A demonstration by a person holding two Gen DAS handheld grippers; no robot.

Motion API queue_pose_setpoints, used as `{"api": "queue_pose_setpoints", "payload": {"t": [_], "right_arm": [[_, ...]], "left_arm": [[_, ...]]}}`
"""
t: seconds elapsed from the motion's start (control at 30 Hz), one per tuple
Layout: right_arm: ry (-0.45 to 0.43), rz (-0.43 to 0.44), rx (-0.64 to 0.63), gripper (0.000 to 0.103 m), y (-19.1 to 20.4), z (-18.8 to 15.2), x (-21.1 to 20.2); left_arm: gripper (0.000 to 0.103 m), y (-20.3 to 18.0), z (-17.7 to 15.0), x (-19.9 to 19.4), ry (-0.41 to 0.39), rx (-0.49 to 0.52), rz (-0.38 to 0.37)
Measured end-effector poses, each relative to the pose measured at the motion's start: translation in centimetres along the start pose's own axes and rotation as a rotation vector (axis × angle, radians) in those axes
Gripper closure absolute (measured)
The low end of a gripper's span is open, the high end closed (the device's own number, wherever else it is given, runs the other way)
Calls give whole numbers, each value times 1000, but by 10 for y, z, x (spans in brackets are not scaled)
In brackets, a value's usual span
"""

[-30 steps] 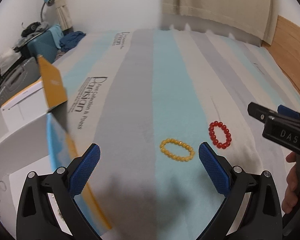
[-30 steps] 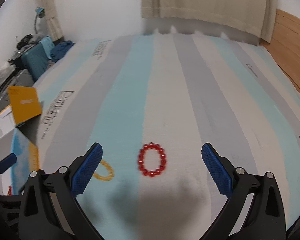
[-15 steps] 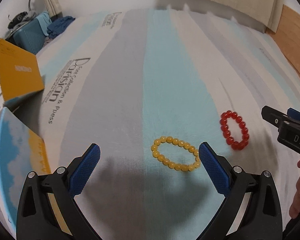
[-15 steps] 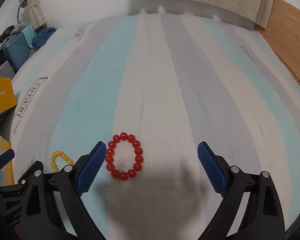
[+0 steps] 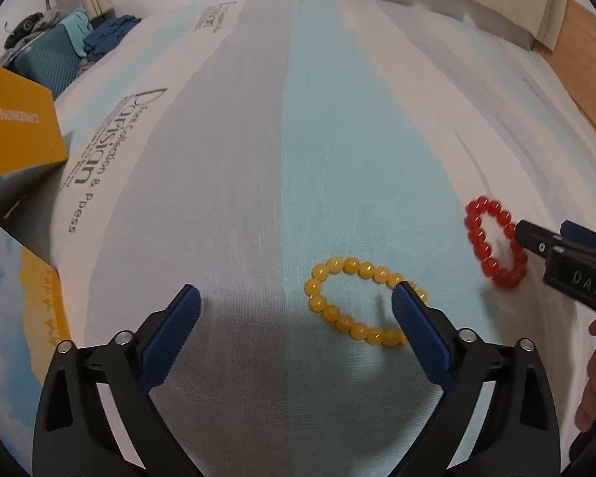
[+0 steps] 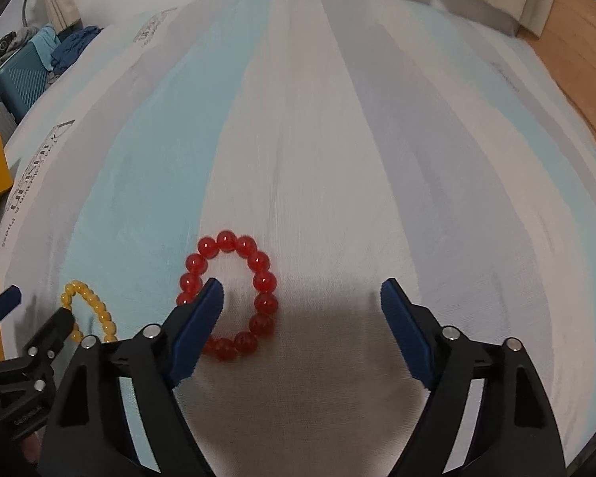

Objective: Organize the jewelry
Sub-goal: 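Grasp the yellow bead bracelet with left tool while right tool grasps red bead bracelet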

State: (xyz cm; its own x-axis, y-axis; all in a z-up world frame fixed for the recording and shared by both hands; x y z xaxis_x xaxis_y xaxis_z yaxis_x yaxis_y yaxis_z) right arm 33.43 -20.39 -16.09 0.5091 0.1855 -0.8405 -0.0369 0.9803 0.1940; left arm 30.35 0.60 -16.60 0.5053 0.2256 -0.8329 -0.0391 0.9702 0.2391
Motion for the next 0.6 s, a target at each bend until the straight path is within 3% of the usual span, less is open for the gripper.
{"api": "queue_pose_setpoints", "payload": {"t": [0.4,0.6], "right_arm": [[55,17,20,42,-3,-10,20],[78,59,24,63,-1,-14,20]], "left_arm": [[18,0,-11,21,23,4,7],[42,-4,-12,20,29,25,15]]}}
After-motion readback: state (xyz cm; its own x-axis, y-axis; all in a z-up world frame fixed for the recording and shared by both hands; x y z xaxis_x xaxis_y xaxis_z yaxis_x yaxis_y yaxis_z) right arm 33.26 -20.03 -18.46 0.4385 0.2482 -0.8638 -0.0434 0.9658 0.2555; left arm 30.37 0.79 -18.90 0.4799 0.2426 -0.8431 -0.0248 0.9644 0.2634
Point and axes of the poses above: each gripper's, at about its wrist camera, not at the fingertips, and x roughly the way its jaws point, y to its left, z to its top, the point moved 6 cm from there along x, roughly the way its jaws point, and after that the axes turned 14 degrees about z, right-handed, at the moved point
